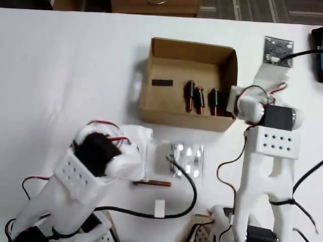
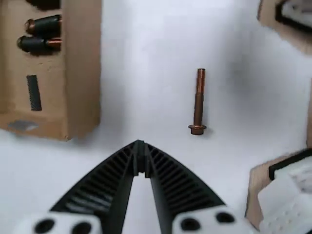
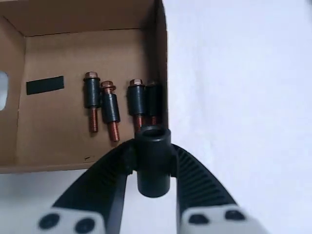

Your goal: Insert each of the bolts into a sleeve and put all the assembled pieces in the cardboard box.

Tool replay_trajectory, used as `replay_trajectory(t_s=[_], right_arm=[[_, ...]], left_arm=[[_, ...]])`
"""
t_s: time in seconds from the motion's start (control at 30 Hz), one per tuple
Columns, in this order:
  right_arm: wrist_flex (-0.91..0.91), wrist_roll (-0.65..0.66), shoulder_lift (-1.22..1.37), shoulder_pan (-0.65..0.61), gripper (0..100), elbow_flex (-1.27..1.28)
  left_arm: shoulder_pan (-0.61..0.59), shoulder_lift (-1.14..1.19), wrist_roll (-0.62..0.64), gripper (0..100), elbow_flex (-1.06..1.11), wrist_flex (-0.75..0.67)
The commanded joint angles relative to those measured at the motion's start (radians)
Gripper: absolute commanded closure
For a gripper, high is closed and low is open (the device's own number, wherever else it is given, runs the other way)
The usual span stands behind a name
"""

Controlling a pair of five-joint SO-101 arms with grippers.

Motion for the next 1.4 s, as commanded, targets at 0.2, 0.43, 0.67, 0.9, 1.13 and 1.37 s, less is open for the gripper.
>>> replay_trajectory(t_s=[0.2, 0.43, 0.67, 0.9, 1.13, 1.37], right_arm=[[0.030, 0.091, -0.050, 0.157, 97.8, -0.037], [0.031, 0.089, -0.051, 0.157, 97.8, 0.000], [0.030, 0.089, -0.050, 0.154, 97.8, 0.000], [-0.005, 0.089, -0.048, 0.153, 97.8, 0.000], [-0.005, 0.089, -0.045, 0.156, 97.8, 0.000], [-0.007, 0.091, -0.044, 0.157, 97.8, 0.000]], left_arm=[[0.061, 0.003, -0.175, 98, 0.150, -0.025], [0.058, 0.003, -0.110, 91, 0.275, -0.097], [0.003, 0.005, -0.101, 91, 0.288, -0.141], [0.003, 0.141, -0.029, 90, 0.262, -0.199], [-0.026, 0.350, 0.009, 90, 0.114, -0.186], [-0.048, 0.456, -0.002, 85, 0.107, -0.198]])
